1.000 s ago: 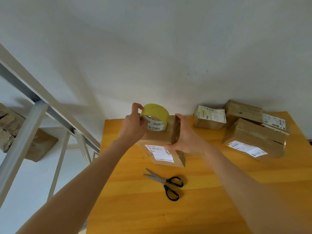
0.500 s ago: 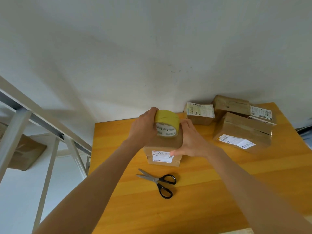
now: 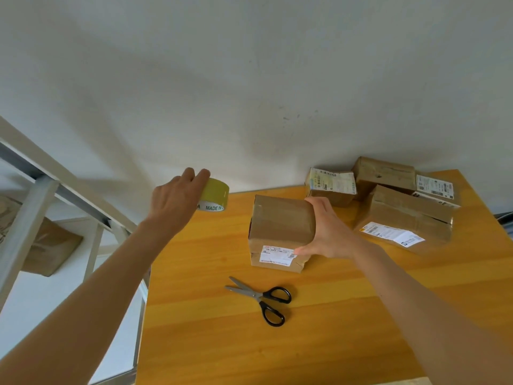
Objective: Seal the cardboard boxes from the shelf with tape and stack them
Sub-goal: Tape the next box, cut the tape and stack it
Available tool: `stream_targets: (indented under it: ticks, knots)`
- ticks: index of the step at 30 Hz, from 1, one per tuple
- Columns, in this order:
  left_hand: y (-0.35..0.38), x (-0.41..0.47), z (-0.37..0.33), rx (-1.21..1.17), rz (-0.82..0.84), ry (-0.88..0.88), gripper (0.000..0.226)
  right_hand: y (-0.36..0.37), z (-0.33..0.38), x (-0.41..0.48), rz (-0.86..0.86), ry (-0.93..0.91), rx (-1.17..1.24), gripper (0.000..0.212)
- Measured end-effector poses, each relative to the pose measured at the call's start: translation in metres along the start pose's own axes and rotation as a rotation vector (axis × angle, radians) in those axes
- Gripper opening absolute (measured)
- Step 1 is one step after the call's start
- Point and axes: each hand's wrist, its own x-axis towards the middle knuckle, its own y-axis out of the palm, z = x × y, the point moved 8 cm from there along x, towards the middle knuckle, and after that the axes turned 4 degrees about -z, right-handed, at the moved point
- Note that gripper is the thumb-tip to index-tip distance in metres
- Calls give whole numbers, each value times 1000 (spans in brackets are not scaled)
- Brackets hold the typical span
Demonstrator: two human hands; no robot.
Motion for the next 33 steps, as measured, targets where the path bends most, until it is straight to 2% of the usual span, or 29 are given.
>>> stream_targets:
  ticks: [5, 11, 18, 26, 29, 33]
  knots:
    - [20, -11, 5, -31, 55, -50, 50, -2, -4, 5, 24, -6, -28, 122]
    - [30, -19, 2, -92, 27, -22, 46, -2, -9, 6, 27, -16, -31, 121]
    - [55, -29, 4, -104, 97, -66, 46, -3, -11, 9, 68, -17, -29, 121]
    - [76, -36, 1, -191, 102, -64, 45, -5, -12, 12, 98, -8, -59, 122]
    - [78, -39, -2, -206, 73, -67, 46, -8, -11, 15, 106, -11, -78, 123]
    - [71, -41, -7, -228, -46, -42, 46, -15, -13, 19, 121, -4, -145, 127]
